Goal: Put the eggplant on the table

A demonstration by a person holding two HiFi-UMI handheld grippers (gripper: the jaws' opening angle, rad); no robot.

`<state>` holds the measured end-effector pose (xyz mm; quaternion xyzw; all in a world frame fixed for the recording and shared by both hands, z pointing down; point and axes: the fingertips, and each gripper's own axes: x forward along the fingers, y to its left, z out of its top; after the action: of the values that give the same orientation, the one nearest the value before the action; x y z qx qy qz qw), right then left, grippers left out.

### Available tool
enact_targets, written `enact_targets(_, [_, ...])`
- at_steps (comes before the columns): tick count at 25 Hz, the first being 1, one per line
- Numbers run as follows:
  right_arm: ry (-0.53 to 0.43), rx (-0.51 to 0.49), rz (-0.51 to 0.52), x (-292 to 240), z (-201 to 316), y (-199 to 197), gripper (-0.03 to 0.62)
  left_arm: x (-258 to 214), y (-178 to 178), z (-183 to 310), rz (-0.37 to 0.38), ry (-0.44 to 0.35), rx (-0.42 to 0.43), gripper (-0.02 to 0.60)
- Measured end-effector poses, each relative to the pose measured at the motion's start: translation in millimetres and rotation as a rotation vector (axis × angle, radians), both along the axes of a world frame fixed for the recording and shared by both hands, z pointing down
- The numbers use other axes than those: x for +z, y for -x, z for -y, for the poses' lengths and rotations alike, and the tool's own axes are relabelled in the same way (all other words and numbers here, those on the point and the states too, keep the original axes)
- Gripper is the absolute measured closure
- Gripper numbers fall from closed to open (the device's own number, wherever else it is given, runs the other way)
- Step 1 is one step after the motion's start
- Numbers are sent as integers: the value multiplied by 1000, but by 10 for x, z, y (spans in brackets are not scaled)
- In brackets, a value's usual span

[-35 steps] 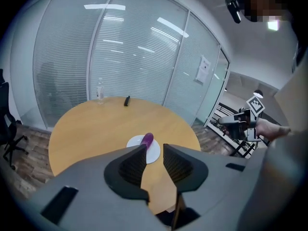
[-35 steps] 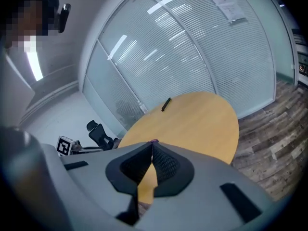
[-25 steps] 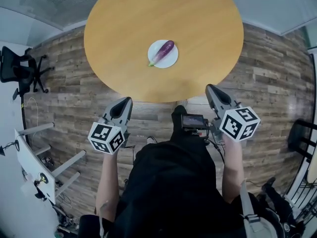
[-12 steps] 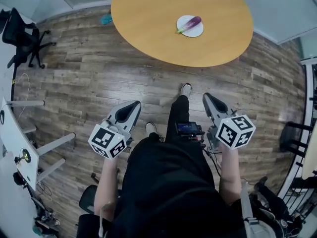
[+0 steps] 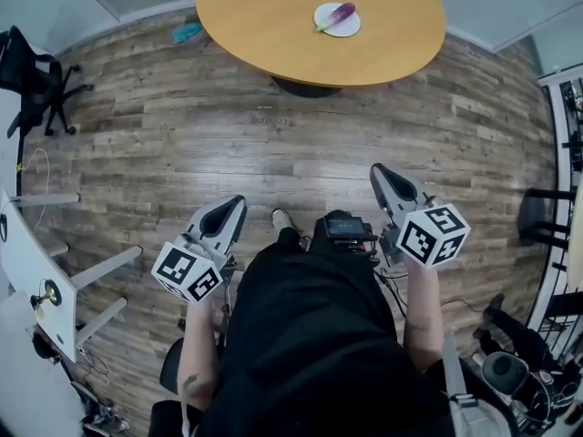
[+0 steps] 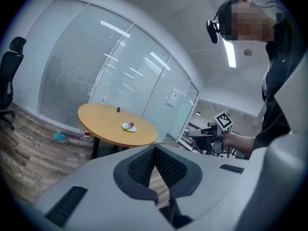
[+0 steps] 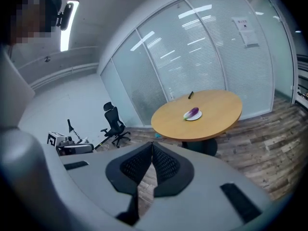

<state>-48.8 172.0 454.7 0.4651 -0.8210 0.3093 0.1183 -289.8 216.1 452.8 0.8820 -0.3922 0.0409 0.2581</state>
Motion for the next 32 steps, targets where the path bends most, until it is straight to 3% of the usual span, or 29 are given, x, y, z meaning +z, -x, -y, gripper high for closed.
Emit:
enact_targets(3, [-77, 32, -4, -259, -31, -116, 577, -2, -58, -42, -53, 11, -2, 571])
enact_targets(7, [-141, 88, 2, -497, -150, -489, 577, -44, -520, -27, -92, 23, 67, 571])
enact_targets(12, [-160, 193, -3, -553, -386, -788, 577, -146, -925, 54, -96, 1, 189, 571])
enact_targets(18, [-181, 233, -22, -567, -691, -1015, 578, -174, -1272, 18, -97, -3, 260, 571])
enact_targets(24, [-201, 218, -34, -622, -779, -1113, 579, -195, -1455, -56, -93, -6, 283, 571])
enact_targets(32, [-217, 182, -31, -676, -740, -1056, 579, -234, -1364, -135, -87, -16, 246, 571])
